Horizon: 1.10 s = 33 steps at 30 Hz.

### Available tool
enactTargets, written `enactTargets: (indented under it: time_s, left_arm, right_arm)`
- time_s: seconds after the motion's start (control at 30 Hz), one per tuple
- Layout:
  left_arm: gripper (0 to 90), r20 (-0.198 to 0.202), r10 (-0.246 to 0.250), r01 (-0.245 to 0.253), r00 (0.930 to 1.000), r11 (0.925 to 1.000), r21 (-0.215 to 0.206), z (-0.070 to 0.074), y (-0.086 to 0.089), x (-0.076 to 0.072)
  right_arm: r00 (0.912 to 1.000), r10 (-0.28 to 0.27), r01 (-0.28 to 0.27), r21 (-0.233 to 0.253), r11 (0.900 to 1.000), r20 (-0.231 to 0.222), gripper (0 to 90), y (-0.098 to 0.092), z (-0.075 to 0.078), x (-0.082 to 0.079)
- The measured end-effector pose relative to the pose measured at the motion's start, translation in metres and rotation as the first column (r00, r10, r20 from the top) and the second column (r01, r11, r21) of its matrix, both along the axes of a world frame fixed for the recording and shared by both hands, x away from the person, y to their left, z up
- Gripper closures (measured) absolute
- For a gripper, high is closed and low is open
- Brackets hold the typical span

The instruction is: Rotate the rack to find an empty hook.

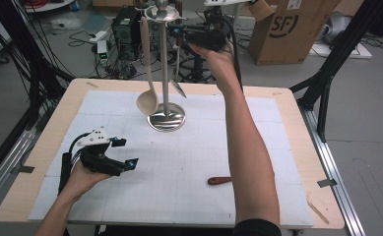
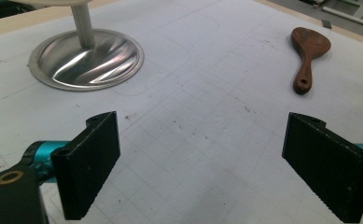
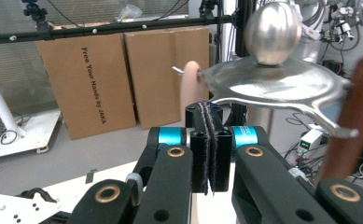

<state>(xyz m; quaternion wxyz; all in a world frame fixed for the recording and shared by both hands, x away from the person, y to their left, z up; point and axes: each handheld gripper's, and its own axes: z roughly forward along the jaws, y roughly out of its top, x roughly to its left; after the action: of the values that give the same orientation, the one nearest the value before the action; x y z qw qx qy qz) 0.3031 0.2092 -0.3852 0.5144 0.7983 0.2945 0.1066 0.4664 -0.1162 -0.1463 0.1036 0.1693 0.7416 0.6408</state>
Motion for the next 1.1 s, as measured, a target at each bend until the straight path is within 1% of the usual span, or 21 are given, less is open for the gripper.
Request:
enactTargets:
  time_s: [0.07,0.2,0.3,0.57,0.67,0.8,0.9,0.97,1.0,1.1]
  left_arm:
    - [11.9,0.004,0.006,-0.006,1.0000,1.0000,-0.003,0.000,0.000,0.000]
    - [11.9,0.002,0.004,-0.004,1.0000,1.0000,-0.004,0.000,0.000,0.000]
    - [11.9,0.003,0.003,-0.003,1.0000,1.0000,-0.004,0.000,0.001,0.000]
    - [11.8,0.005,0.004,-0.004,1.0000,1.0000,-0.004,0.000,0.000,0.000]
    - [11.9,0.003,0.005,-0.005,1.0000,1.0000,-0.004,0.000,0.000,0.000]
    - [11.9,0.003,0.002,-0.002,1.0000,1.0000,-0.002,0.000,0.000,0.000]
    - [11.9,0.004,0.005,-0.005,1.0000,1.0000,-0.004,0.000,0.000,0.000]
    - [11.9,0.004,0.005,-0.005,1.0000,1.0000,-0.004,0.000,0.000,0.000]
    - [11.9,0.005,0.002,-0.002,1.0000,1.0000,-0.002,0.000,0.000,0.000]
    - [11.9,0.004,0.001,-0.001,1.0000,1.0000,0.003,0.000,0.000,0.000]
  right_arm:
    - [1.0000,0.004,-0.004,0.000,1.000,0.001,89.2,0.003,0.000,0.000]
    - [0.9999,0.014,-0.014,-0.005,1.000,0.006,89.2,0.009,0.000,0.000]
    - [0.9999,0.015,-0.015,-0.004,1.000,0.002,89.2,0.013,-0.002,0.000]
    - [0.9998,0.018,-0.018,-0.003,1.000,0.003,89.2,0.015,-0.002,0.000]
    - [0.9999,0.016,-0.016,-0.005,1.000,0.005,89.2,0.014,-0.002,0.000]
    - [0.9998,0.020,-0.020,-0.010,1.000,-0.003,89.2,0.013,-0.002,-0.002]
    - [0.9997,0.025,-0.025,-0.011,1.000,-0.004,87.2,0.011,0.000,-0.005]
    - [0.9996,0.026,-0.027,-0.020,0.999,-0.004,86.1,0.010,-0.001,-0.007]
    - [0.9996,0.029,-0.029,-0.024,0.999,0.000,85.9,0.009,-0.001,-0.008]
    - [0.9996,0.027,-0.027,-0.030,0.999,-0.008,84.0,0.005,-0.005,-0.011]
